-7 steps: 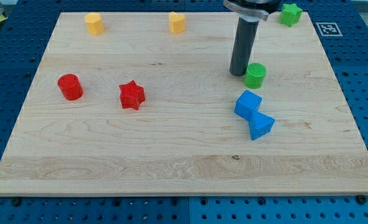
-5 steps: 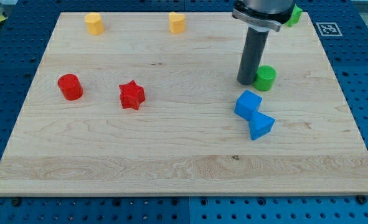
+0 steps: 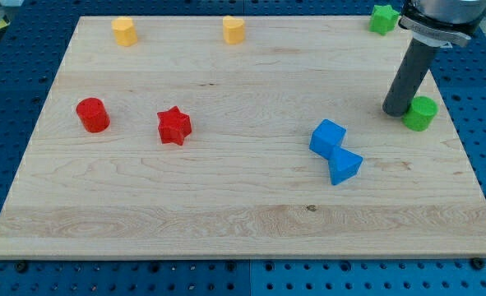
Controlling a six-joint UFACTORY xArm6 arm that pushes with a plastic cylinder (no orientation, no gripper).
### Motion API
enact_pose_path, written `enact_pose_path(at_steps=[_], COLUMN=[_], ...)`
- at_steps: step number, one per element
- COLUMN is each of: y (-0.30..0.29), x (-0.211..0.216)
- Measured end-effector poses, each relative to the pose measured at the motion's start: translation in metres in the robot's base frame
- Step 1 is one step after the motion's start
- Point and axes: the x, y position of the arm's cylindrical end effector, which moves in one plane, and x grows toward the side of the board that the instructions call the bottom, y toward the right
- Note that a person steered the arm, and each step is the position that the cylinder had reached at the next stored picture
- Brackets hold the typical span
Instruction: Move the blue cube to the left of the blue triangle
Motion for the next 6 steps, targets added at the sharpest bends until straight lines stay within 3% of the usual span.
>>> enact_pose_path(at_steps=[6], y=[-0.009], x=[0.011])
